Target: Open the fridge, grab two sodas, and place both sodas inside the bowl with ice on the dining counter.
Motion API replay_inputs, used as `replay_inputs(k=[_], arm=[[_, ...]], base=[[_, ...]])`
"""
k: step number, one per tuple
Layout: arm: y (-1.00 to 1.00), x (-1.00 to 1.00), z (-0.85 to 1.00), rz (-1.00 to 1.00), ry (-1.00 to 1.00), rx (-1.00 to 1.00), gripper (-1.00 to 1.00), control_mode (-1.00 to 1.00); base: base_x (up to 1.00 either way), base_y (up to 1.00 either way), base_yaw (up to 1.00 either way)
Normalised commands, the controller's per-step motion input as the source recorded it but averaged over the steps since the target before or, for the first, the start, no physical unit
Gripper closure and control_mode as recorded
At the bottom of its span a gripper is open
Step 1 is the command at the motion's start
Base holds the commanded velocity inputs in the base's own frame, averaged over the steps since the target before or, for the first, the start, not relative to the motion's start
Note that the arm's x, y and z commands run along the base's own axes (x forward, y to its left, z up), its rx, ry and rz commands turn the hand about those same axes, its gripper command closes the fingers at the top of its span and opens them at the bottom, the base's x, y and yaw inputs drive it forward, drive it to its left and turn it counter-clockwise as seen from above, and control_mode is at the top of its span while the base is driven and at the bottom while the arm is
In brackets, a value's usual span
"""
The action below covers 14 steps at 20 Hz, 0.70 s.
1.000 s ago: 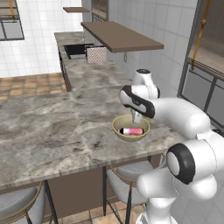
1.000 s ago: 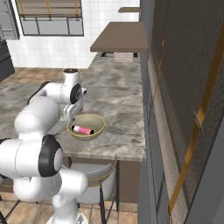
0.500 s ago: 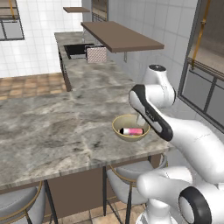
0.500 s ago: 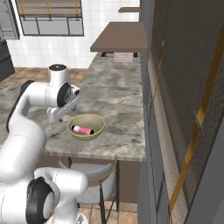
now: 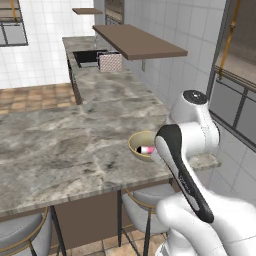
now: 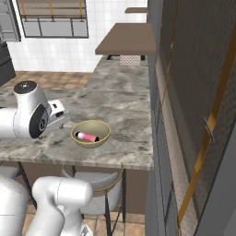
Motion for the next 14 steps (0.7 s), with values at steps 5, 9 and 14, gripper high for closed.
replay_inputs(k=[5, 9, 14], arm=[[0.20, -1.00, 0.29, -0.36, -0.06, 0.09, -1.00, -1.00], [0.15, -1.00, 0.28, -0.33, -0.01, 0.07, -1.00, -1.00], [0.02, -1.00, 0.15, -0.25, 0.00, 0.06, -1.00, -1.00]], base=[[0.00, 0.00, 0.00], [0.00, 0.00, 0.00], [0.00, 0.00, 0.00]])
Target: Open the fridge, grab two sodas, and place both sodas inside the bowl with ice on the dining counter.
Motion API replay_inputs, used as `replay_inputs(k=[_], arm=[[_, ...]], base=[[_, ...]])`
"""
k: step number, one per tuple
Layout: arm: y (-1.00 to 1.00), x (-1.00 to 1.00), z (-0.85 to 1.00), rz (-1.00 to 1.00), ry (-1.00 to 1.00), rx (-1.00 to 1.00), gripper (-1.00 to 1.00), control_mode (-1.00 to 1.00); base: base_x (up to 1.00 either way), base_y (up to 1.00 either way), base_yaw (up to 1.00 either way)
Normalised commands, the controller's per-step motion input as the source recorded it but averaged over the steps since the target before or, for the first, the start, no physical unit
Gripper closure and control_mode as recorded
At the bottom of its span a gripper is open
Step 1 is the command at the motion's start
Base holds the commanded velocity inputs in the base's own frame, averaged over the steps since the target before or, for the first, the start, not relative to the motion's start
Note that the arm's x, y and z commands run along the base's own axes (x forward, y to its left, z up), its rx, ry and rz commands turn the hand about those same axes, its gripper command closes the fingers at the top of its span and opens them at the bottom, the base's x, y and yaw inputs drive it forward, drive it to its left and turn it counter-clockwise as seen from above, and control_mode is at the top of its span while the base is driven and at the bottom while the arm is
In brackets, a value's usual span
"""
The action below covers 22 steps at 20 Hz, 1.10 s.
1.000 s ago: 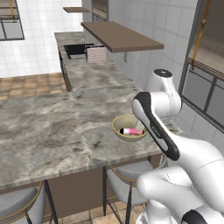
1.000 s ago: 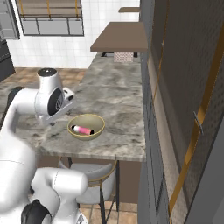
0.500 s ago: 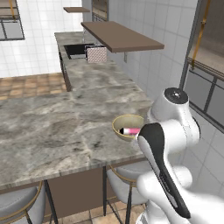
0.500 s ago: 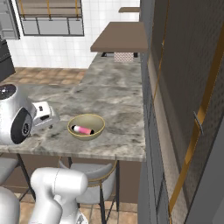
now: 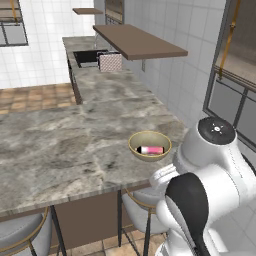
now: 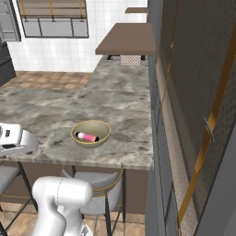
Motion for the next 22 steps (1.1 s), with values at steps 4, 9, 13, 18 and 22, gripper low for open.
replay_inputs(k=[4, 9, 13, 18, 22], arm=[[0.00, -0.79, -0.08, -0.06, 0.00, 0.00, -1.00, -1.00], [0.06, -0.12, -0.29, 0.00, 0.03, -0.04, -1.00, -1.00], [0.01, 0.03, -0.19, 0.00, 0.02, -0.02, -1.00, -1.00], [0.00, 0.00, -0.01, 0.00, 0.00, 0.00, -1.00, 1.00], [0.00, 0.00, 0.00, 0.00, 0.00, 0.00, -1.00, 1.00]], base=[[0.00, 0.00, 0.00], [0.00, 0.00, 0.00], [0.00, 0.00, 0.00], [-0.50, 0.08, 0.00], [-0.98, 0.72, -0.06]])
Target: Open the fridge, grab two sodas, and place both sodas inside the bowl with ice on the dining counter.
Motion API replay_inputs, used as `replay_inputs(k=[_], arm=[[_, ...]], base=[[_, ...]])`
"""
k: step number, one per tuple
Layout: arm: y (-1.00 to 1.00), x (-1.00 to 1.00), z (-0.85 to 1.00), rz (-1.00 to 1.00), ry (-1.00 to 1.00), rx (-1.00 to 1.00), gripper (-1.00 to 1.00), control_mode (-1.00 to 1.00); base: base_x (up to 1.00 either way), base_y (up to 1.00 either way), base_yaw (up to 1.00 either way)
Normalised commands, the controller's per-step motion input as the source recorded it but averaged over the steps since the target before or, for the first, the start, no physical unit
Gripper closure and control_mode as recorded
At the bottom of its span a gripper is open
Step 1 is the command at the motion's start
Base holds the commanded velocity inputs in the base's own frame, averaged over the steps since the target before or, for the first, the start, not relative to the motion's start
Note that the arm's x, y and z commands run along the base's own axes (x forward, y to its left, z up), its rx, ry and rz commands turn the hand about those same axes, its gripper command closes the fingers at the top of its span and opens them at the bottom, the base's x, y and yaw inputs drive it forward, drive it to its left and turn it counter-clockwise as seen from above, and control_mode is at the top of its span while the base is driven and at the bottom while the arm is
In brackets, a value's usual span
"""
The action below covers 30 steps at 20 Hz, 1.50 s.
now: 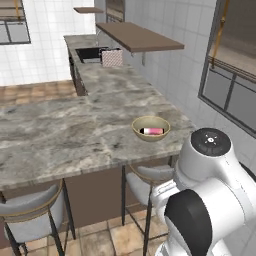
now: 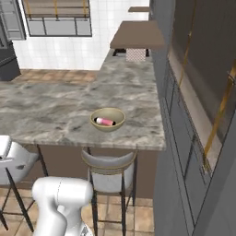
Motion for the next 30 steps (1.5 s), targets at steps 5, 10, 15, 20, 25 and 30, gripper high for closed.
replay_inputs(k=[5, 10, 15, 20, 25, 30], arm=[[0.00, 0.00, 0.00, 0.00, 0.00, 0.00, -1.00, 1.00], [0.00, 0.00, 0.00, 0.00, 0.00, 0.00, -1.00, 1.00], [0.00, 0.00, 0.00, 0.00, 0.00, 0.00, -1.00, 1.00], [0.00, 0.00, 0.00, 0.00, 0.00, 0.00, -1.00, 1.00], [0.00, 0.00, 0.00, 0.00, 0.00, 0.00, -1.00, 1.00], [0.00, 0.00, 0.00, 0.00, 0.00, 0.00, -1.00, 1.00]], base=[[-0.90, 1.00, -0.09], [-0.70, 1.00, -0.09], [-0.30, 1.00, -0.11], [-0.10, 1.00, -0.11], [-0.08, 1.00, -0.12], [-0.02, 1.00, -0.12]])
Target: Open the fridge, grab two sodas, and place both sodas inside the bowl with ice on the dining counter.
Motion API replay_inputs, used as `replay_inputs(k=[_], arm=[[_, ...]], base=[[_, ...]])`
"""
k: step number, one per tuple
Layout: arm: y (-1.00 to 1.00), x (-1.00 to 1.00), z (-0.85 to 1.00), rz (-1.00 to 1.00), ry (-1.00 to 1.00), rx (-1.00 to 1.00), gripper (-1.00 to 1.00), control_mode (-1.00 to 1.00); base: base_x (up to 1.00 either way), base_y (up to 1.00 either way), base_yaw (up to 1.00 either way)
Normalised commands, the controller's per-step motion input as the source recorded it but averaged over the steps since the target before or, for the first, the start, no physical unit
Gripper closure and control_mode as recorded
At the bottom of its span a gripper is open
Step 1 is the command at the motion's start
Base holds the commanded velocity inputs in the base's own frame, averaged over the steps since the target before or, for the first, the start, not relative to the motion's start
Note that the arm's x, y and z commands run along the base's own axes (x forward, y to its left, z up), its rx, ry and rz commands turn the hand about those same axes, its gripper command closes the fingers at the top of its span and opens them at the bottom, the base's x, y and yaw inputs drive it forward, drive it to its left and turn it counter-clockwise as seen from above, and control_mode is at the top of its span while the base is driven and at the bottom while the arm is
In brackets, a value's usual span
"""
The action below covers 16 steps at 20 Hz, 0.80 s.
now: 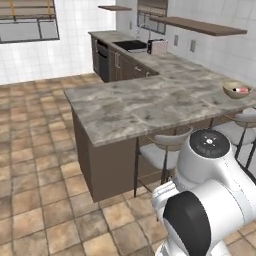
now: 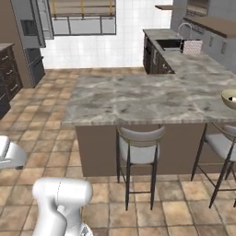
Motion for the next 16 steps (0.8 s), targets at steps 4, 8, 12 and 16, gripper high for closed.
replay_inputs(k=[4, 8, 12, 16], arm=[[0.00, 0.00, 0.00, 0.00, 0.00, 0.00, -1.00, 1.00], [0.00, 0.00, 0.00, 0.00, 0.00, 0.00, -1.00, 1.00], [0.00, 0.00, 0.00, 0.00, 0.00, 0.00, -1.00, 1.00], [0.00, 0.00, 0.00, 0.00, 0.00, 0.00, -1.00, 1.00]], base=[[0.04, 1.00, -0.15], [0.34, 1.00, -0.20], [0.65, 1.00, -0.23], [0.74, 1.00, -0.23]])
